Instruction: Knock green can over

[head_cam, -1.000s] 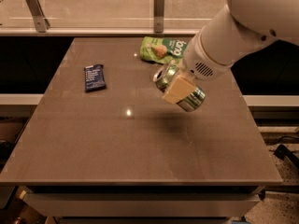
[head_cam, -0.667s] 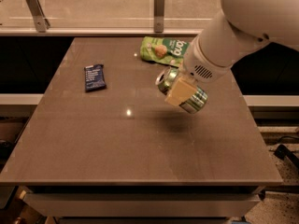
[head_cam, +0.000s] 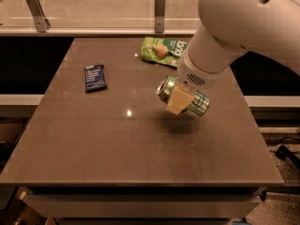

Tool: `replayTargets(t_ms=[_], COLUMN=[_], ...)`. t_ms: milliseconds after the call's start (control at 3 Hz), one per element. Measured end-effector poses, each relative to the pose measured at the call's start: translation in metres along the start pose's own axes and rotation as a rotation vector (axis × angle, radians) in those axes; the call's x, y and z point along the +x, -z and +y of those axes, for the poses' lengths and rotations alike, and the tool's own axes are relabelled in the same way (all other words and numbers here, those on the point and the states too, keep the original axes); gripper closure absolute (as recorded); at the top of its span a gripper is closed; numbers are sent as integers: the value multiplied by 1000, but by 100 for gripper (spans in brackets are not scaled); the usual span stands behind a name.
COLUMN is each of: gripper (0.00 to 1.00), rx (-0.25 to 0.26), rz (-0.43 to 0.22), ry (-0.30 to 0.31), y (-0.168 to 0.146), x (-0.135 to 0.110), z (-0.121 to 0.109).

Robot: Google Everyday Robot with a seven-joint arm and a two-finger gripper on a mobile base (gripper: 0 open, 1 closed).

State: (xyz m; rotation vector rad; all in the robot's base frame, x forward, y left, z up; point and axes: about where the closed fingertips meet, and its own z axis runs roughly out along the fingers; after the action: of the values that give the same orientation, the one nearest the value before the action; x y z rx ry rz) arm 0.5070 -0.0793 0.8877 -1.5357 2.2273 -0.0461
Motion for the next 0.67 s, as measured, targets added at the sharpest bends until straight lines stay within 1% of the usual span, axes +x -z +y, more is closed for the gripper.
replayTargets(t_ms=[667], gripper=[100], rx=[20], rz=[208], ry=[100], y=[-16], x=[-11], z=[10])
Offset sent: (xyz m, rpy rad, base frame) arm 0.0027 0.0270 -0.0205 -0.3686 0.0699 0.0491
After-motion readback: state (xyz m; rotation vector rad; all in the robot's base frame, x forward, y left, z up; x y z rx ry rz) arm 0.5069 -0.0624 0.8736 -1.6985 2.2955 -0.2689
